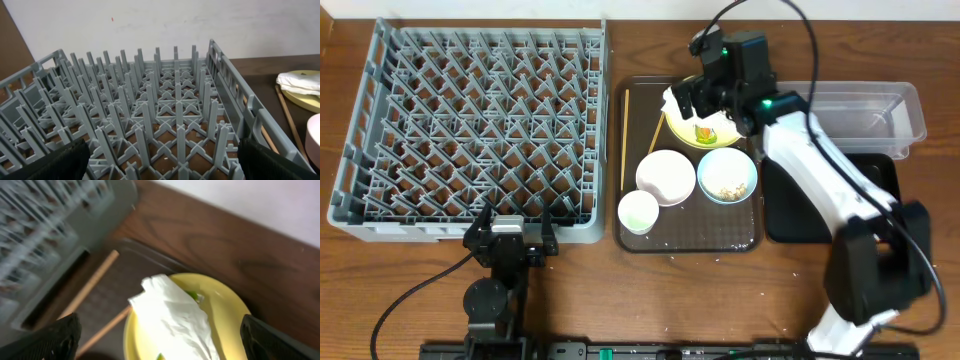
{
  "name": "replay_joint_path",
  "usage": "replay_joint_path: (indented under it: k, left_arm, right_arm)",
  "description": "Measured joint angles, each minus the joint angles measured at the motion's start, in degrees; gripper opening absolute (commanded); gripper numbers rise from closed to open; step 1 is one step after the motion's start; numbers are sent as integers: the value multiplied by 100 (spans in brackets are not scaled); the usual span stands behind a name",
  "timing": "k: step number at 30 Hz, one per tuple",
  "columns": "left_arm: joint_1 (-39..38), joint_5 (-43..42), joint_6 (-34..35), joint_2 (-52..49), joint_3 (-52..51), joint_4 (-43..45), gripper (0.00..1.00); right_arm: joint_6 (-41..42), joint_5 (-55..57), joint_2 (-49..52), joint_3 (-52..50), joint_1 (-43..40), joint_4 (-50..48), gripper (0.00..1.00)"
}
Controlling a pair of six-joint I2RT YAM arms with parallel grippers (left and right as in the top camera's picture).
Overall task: Sort waste into correct bins and load items into the dishwasher
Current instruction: 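Grasp the white tissue on the yellow plate with the right gripper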
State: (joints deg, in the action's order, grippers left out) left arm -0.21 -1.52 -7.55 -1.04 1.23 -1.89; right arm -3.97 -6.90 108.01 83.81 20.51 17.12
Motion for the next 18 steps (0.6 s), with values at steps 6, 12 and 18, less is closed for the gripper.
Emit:
replay_joint_path:
  k: [6, 12, 18]
  left_arm:
    - [0, 0, 0, 0, 0, 0, 96]
    - [0, 0, 0, 0, 0, 0, 96]
    - [0, 0, 0, 0, 0, 0, 96]
  right_arm:
    - [-232, 260, 767, 153, -2, -20, 95]
    - [-317, 358, 1241, 168, -2, -63, 87]
    - [-372, 389, 1528, 177, -2, -85, 72]
